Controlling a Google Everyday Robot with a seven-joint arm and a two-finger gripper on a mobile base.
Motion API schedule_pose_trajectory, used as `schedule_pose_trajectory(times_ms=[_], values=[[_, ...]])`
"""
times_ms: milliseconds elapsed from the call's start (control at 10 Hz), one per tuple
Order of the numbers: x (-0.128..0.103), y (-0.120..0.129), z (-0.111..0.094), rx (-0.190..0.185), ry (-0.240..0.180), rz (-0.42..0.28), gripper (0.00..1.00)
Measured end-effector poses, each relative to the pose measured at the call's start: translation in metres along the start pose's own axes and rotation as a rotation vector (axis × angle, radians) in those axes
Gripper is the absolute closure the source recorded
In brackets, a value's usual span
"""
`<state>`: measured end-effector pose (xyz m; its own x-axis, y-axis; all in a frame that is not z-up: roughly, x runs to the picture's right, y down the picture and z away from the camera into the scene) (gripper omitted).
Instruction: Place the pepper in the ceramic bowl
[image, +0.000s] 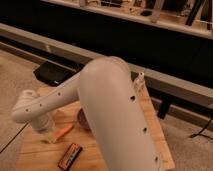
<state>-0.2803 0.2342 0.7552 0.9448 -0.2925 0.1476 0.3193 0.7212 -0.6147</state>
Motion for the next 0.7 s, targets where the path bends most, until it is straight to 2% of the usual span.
schedule_pose_trajectory(times_ms=[400, 700], values=[[0.002, -0.013, 0.023, 0.022, 0.029, -0.014, 0.35], [0.006, -0.012, 0.038, 0.010, 0.057, -0.025, 0.35]])
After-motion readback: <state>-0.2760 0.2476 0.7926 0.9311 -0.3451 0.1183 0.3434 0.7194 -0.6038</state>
